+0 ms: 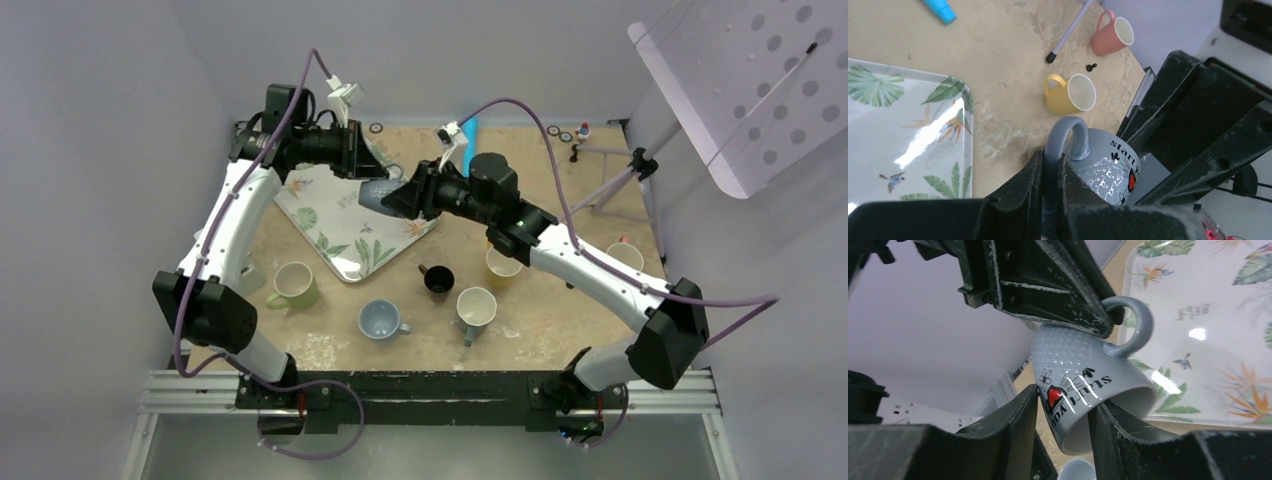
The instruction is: Turn the mug right side up
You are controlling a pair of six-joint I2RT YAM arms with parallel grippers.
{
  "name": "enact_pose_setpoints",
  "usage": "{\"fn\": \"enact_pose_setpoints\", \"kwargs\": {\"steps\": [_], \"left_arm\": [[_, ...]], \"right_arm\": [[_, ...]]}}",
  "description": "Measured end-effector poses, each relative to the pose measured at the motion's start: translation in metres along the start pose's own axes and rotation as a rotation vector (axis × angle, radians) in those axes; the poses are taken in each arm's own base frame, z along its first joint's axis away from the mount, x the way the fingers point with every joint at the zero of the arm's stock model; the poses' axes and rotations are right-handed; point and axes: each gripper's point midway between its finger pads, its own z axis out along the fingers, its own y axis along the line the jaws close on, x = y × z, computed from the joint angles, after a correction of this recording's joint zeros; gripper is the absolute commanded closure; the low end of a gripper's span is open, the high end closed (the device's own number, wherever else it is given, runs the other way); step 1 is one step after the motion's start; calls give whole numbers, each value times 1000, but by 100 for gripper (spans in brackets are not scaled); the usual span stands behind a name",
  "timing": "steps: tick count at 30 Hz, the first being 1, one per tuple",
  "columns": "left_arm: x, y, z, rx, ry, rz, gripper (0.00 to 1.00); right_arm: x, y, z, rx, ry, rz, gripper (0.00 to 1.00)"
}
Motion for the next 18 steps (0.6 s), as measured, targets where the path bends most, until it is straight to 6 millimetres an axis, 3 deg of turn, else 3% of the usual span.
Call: {"fn": "enact_pose_setpoints", "kwargs": {"steps": [4,6,7,8,10,13,15,18], "left_arm": [[-11,-5,4,35,-44,-1,100],[-12,-9,6,62,-56,1,100],[-11,-10,8,70,-58,3,100],[-10,-9,9,71,-55,2,93],[-9,-7,10,62,-52,0,53],[-10,1,7,-5,-47,36,13],[-15,7,1,-63,-51,74,1],[-21,13,-6,-129,-56,129,0]], "right_arm": [[0,13,7,-76,-1,30,80],[-2,20,6,-103,-6,28,100],[-4,23,6,-110,-10,27,100],[-7,23,5,-99,-15,20,100],[-8,19,5,-62,-6,14,100],[-5,4,2,70,29,-14,100],[-3,-15,-5,188,49,-37,100],[1,-50,-21,380,82,-69,100]]}}
